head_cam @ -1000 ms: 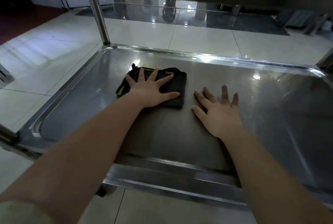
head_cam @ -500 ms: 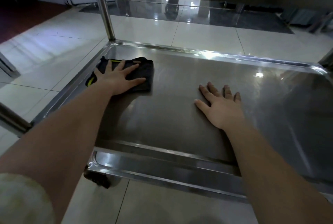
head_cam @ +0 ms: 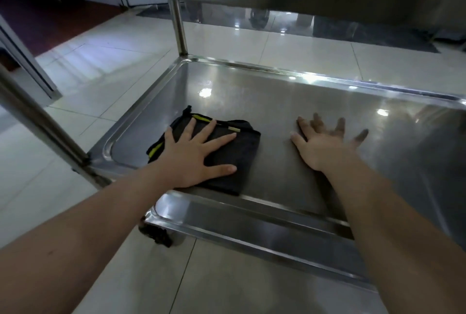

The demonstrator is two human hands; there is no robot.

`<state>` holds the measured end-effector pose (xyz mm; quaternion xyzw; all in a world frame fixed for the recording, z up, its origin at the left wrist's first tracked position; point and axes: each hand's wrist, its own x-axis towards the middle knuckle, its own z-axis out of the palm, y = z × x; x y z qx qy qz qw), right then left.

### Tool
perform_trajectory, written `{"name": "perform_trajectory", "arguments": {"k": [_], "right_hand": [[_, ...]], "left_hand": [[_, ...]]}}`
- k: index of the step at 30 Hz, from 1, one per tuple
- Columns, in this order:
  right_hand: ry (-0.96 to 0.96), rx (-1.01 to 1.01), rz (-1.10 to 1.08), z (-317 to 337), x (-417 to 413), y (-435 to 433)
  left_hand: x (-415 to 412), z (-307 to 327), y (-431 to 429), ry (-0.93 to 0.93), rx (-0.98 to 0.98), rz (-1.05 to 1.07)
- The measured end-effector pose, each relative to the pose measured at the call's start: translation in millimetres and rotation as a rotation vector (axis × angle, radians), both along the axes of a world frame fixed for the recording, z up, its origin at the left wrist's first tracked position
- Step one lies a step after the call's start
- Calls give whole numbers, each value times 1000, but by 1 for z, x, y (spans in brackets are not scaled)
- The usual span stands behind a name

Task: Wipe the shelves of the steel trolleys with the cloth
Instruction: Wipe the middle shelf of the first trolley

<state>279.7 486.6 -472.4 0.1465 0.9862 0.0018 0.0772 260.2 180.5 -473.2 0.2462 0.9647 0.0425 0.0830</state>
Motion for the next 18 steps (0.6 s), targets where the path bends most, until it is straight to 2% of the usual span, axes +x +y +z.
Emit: {"name": "perform_trajectory", "arguments": {"k": [3,5,8,11,14,18], "right_hand": [[148,16,151,0,-14,-55],[149,-56,239,-3,-25,-86],[92,-145,185,-11,-38,-90],[119,-101,201,-19,-38,-82],[124,-84,198,-21,-38,-83],[124,-72,193,-23,-37,-82]], "left_hand": [[5,3,-16,-8,-17,52],[5,3,-15,-16,-19,55],[-1,-1,-21,-33,16,26],[-19,-4,-30,-25,43,37],[-56,-2,-31,-26,13,138],[-106,4,-9,10,-13,169]]}}
